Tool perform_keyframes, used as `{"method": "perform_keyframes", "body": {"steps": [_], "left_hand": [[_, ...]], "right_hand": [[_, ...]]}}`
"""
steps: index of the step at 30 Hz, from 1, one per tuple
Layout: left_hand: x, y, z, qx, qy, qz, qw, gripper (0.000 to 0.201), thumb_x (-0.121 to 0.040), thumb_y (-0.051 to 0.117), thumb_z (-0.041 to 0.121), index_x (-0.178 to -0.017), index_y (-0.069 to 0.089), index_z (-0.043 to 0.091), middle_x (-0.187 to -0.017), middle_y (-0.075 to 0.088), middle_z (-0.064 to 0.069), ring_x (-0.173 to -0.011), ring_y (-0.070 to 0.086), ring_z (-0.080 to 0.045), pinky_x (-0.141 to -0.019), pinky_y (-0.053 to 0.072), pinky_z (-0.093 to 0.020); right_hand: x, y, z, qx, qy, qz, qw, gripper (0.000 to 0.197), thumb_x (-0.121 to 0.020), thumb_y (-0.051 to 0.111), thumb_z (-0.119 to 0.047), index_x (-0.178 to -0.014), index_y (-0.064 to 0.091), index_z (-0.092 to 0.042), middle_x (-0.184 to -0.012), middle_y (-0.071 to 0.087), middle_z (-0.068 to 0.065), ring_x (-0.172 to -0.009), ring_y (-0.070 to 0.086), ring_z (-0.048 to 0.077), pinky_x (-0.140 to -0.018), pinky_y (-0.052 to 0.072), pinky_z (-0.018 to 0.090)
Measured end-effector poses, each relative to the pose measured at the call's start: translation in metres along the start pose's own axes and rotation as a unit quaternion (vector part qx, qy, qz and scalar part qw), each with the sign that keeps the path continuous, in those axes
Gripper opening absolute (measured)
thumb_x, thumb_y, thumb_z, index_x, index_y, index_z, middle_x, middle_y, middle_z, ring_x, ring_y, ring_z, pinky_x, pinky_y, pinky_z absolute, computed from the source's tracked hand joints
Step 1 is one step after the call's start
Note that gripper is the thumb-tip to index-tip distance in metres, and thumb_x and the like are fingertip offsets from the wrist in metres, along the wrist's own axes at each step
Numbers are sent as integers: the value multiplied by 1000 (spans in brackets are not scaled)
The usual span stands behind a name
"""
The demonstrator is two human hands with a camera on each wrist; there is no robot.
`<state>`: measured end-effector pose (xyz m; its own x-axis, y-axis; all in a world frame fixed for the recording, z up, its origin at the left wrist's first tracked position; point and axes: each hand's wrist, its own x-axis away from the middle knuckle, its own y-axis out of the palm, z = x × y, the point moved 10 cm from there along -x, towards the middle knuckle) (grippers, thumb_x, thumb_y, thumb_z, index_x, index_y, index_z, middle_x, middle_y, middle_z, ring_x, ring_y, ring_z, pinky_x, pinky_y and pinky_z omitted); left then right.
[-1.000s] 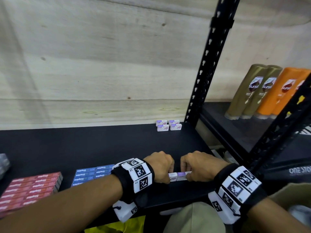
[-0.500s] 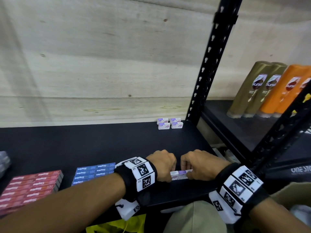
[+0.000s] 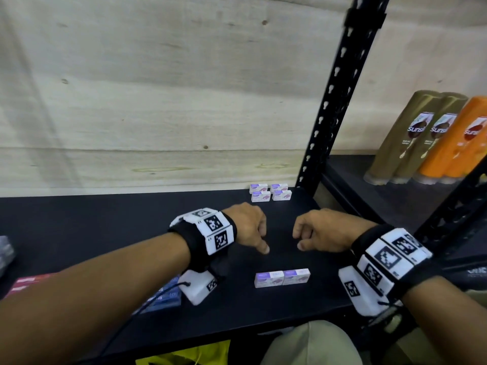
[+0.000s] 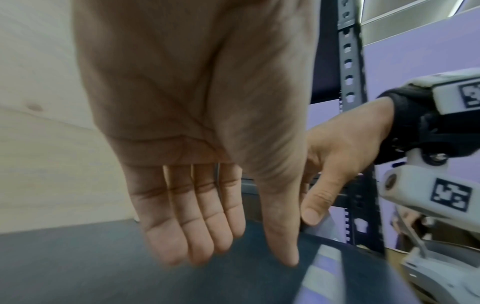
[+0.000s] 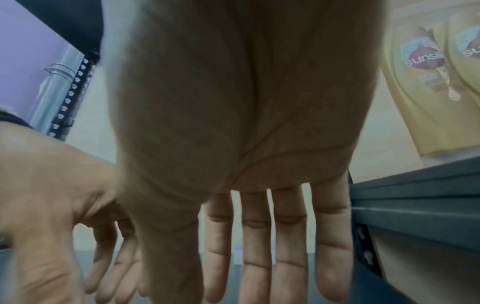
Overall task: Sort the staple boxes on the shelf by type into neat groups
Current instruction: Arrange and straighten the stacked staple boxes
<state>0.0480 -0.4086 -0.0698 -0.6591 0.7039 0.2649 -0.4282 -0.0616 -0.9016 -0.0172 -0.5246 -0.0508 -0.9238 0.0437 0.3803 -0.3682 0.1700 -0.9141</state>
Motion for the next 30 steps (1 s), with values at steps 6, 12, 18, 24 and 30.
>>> {"method": "perform_keyframes", "body": {"steps": [6, 12, 18, 24, 30], "left_hand": [[-41, -44, -25, -27, -21, 80, 996, 33, -81, 74, 44, -102, 63, 21, -105, 66, 2, -96, 63, -20, -87, 53, -34], [-84, -63, -33, -12, 2, 134, 991, 29, -85, 69, 34, -110, 62, 20, -107, 64, -2, -99, 62, -23, -84, 51, -32], [-116, -60, -31, -16, 30, 151, 988, 34, -86, 67, 25, -118, 62, 17, -116, 62, -5, -104, 59, -24, -85, 50, -31], [-129, -43, -34, -40, 20, 126, 991, 34, -87, 61, 13, -120, 61, 16, -120, 58, -7, -106, 58, -28, -85, 51, -34], [-124, -42, -32, -44, 23, 113, 992, 33, -86, 57, 5, -118, 62, 11, -115, 61, -10, -101, 60, -29, -85, 53, -37]], "right_hand": [[-49, -32, 30, -11, 36, 60, 998, 13, -89, 71, -32, -99, 63, -31, -100, 67, -7, -91, 64, 12, -78, 51, 27], [-100, -56, 51, 29, 38, 144, 988, 21, -89, 67, -27, -109, 60, -29, -108, 63, -2, -104, 59, 20, -84, 48, 30], [-140, -62, 55, 34, 26, 174, 984, 31, -88, 68, -20, -117, 60, -24, -119, 62, 4, -113, 57, 24, -88, 46, 31], [-160, -49, 58, 30, 28, 163, 986, 26, -87, 63, -14, -111, 62, -24, -118, 60, 3, -112, 57, 25, -86, 45, 31], [-154, -47, 57, 27, 34, 171, 984, 15, -88, 62, -16, -100, 65, -25, -113, 62, 3, -108, 60, 28, -87, 48, 34]]}}
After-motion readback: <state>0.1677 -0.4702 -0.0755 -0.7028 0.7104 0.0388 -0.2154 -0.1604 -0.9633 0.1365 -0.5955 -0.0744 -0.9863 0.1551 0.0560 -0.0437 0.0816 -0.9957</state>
